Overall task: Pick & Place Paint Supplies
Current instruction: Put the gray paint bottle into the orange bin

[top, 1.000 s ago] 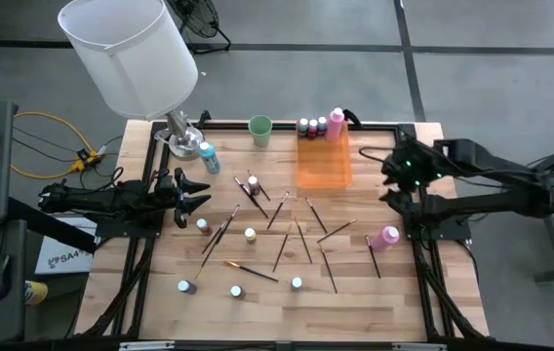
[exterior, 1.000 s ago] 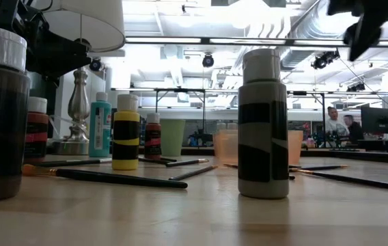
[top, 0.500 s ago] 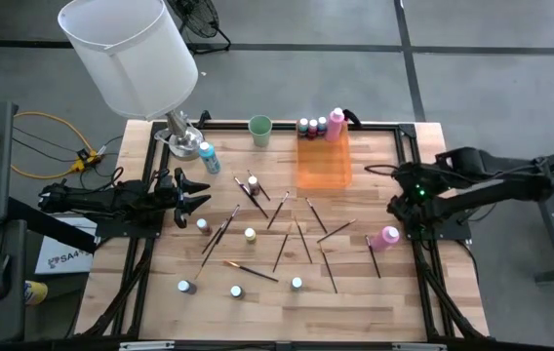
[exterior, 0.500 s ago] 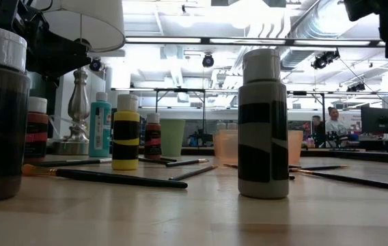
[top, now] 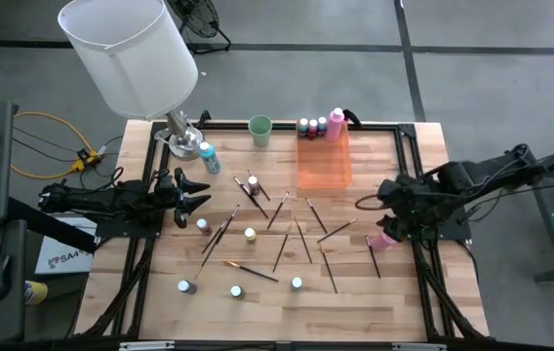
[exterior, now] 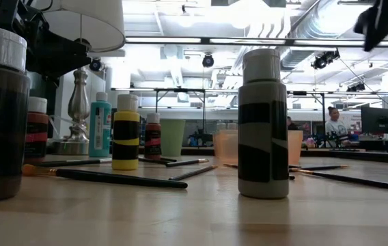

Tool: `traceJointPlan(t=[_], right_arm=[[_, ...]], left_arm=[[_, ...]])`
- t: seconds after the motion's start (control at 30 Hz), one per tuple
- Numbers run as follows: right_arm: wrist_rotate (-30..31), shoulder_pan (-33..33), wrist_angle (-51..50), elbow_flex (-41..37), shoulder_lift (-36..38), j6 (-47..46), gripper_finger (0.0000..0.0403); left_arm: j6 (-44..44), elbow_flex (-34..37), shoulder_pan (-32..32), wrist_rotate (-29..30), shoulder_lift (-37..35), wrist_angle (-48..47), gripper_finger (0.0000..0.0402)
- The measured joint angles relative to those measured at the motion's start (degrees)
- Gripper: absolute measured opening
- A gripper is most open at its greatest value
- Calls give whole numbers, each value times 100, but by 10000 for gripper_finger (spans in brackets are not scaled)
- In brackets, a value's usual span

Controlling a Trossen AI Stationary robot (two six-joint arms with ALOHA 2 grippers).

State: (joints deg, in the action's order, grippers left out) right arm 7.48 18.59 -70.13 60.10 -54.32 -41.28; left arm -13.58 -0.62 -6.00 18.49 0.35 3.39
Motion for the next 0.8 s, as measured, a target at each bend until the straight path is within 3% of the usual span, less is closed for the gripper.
traceJointPlan(t=[0.13,0.37,0.8], right_arm=[[52,142,832,1,-282,762,258],[11,335,3300,4,-1389,2711,258],[-821,480,5415,4,-3225,3394,258]], left_arm=[[0,0,0,-1,2,-2,168],[0,0,0,-1,2,0,168],[0,0,0,-1,0,-1,168]])
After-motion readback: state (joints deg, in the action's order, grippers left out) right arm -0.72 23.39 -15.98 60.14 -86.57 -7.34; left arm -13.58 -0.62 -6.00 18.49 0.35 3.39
